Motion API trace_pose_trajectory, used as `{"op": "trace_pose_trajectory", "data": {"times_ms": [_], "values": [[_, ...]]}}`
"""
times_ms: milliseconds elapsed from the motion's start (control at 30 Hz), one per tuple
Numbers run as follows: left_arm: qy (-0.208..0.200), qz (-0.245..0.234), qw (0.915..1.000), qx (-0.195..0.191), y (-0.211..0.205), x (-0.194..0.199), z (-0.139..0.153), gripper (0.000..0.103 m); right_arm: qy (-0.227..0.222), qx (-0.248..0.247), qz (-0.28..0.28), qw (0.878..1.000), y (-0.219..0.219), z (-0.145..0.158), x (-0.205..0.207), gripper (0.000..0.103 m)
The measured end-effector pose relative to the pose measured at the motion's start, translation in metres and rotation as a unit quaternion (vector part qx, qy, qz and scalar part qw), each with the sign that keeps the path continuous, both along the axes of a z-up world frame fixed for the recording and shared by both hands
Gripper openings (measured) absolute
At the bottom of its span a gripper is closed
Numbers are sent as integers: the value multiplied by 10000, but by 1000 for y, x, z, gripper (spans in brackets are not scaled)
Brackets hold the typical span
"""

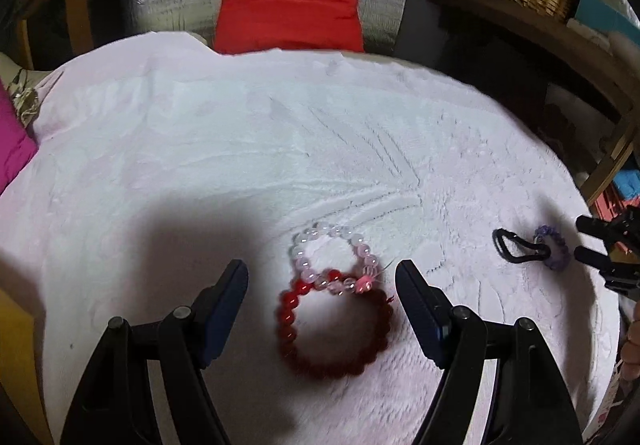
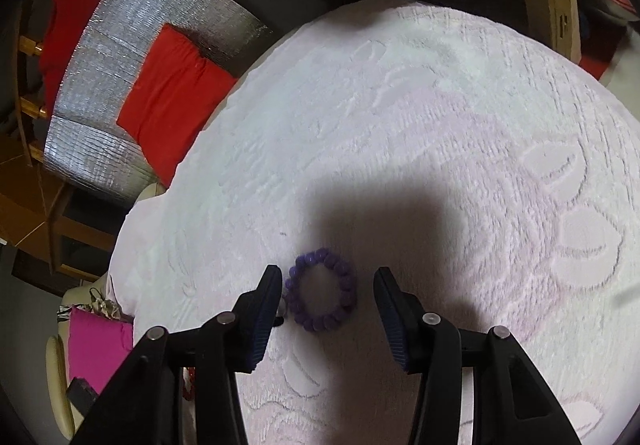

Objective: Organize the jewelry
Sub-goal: 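Grasp the crystal bracelet with the left tool while the right tool grasps the purple bracelet, then carry the crystal bracelet with the left tool while the right tool carries the purple bracelet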

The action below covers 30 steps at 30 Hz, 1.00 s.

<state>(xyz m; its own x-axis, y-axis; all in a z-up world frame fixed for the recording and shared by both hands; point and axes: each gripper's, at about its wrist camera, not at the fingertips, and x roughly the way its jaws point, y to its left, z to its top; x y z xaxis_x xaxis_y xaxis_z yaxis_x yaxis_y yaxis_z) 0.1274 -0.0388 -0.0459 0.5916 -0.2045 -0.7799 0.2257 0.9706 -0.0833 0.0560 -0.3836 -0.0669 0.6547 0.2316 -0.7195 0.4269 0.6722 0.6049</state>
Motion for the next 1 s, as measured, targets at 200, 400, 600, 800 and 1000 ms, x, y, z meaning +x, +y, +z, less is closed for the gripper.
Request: {"op": "trace_pose_trajectory", "data": {"times_ms": [200,400,600,800,1000], "values": [[101,-32,9999,44,-8,11,-4,77,22,-112,54,9999,-7,-4,4,52],[-16,-118,9999,-42,-5,10,-2,43,181,-498,319,9981,9,-7,15,39],[42,-175,9994,-305,10,15,-2,18,533,-2179,790,9713,44,-2,20,16],[82,-51,9990,-439,37,15,2,9,431,-2294,688,9699,45,8,12,11],[-129,-41,9991,-412,52,-1,18,9,6,-2075,415,9774,37,38,-6,11]]}}
